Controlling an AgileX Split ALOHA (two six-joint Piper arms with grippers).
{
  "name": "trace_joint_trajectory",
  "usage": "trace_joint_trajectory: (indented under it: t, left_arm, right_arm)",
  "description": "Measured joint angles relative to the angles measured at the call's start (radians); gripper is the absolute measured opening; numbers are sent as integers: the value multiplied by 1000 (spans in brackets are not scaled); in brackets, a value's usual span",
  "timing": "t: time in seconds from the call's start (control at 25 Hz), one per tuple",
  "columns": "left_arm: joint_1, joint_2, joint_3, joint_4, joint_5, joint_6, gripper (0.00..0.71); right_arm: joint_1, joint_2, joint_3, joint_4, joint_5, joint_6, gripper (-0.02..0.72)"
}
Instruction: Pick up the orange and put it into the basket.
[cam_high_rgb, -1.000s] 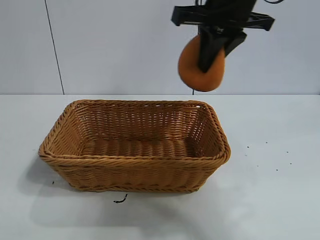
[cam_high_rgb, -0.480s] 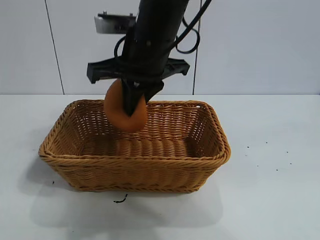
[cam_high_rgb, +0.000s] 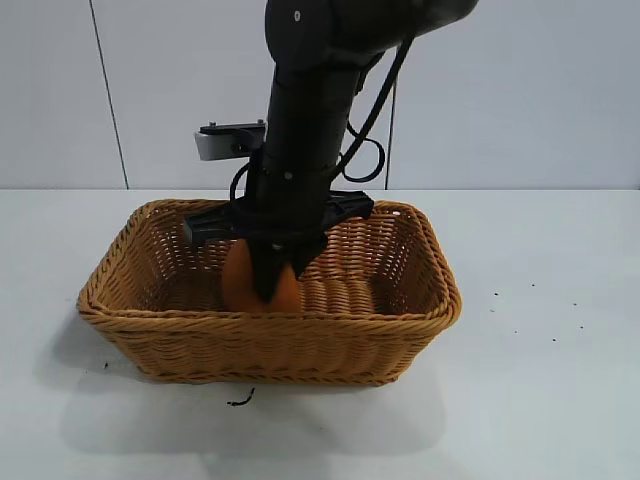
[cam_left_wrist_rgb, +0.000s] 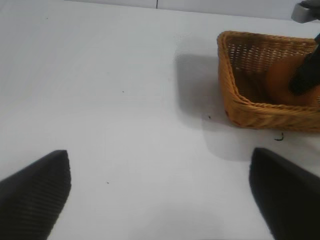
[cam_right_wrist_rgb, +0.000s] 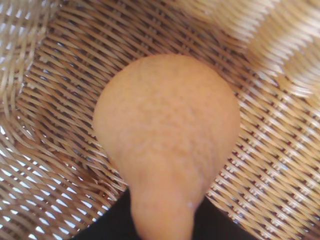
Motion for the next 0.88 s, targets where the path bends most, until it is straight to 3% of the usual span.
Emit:
trace_joint_trajectory:
  t: [0.32, 0.52, 0.88]
  left_arm:
    - [0, 0, 0, 0, 0, 0, 696]
    - [0, 0, 0, 0, 0, 0, 696]
    - [0, 0, 0, 0, 0, 0, 696]
  right_arm:
    - [-34, -68, -211, -112, 177, 26, 694]
    - [-142, -68, -237, -126, 211, 25, 694]
    - [-438, -68, -238, -152, 217, 15, 694]
